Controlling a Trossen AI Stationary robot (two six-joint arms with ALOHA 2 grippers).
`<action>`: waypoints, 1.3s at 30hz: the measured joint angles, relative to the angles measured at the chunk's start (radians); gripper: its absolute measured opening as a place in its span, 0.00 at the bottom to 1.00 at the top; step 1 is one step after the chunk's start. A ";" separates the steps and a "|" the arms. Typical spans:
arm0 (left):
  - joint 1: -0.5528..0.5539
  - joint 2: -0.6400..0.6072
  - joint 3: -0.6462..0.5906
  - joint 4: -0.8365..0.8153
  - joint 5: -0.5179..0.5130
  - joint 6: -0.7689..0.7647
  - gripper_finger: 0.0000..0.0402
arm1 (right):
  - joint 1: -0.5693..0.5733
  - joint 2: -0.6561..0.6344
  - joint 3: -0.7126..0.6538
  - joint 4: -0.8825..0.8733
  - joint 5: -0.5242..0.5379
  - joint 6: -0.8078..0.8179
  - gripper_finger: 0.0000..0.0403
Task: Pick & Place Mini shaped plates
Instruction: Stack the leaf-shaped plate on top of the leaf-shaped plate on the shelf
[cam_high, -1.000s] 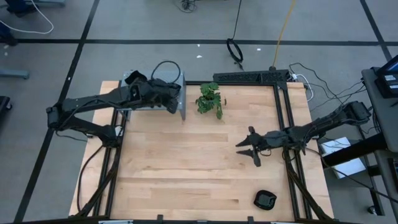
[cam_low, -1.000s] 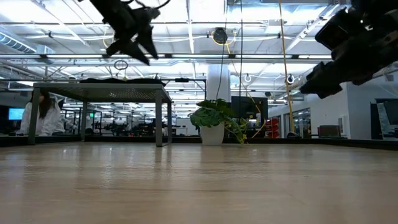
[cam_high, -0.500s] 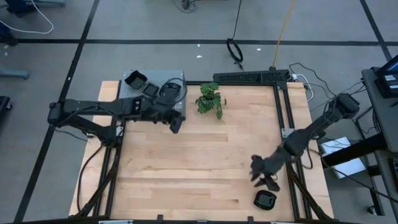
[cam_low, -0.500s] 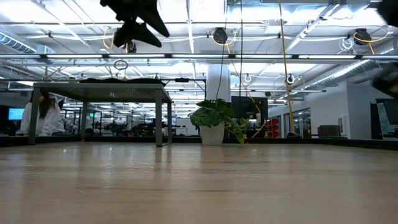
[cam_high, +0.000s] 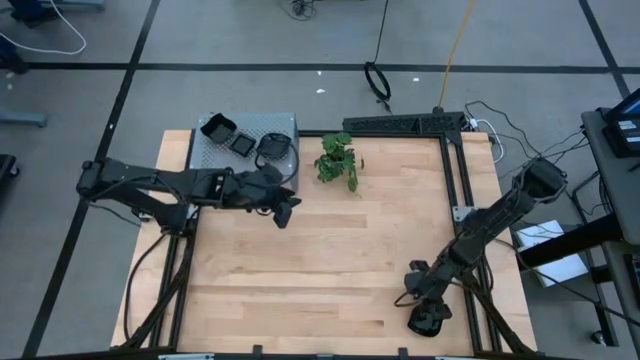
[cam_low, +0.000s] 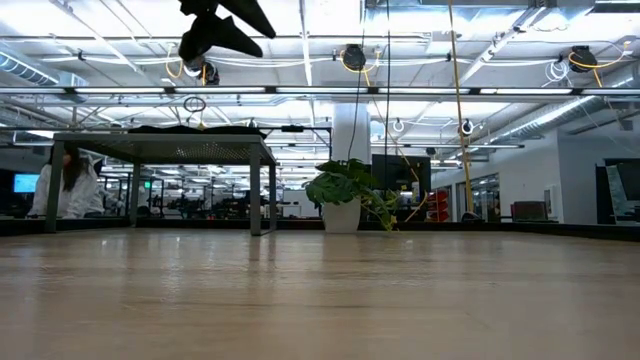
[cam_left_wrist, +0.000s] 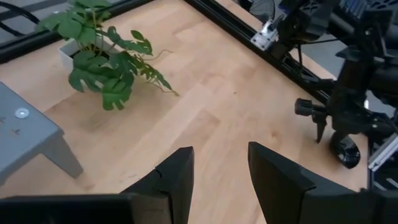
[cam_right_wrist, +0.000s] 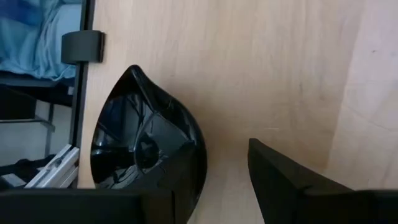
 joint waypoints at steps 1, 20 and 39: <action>-0.005 0.000 0.000 0.000 0.000 -0.002 0.38 | 0.000 0.005 0.000 0.002 -0.013 -0.001 0.34; -0.065 0.000 0.000 -0.001 0.000 -0.001 0.38 | 0.002 0.014 -0.003 0.006 -0.063 -0.307 0.08; -0.136 0.000 0.000 0.076 0.000 0.143 0.38 | -0.329 0.040 -0.003 0.295 0.216 -0.574 0.00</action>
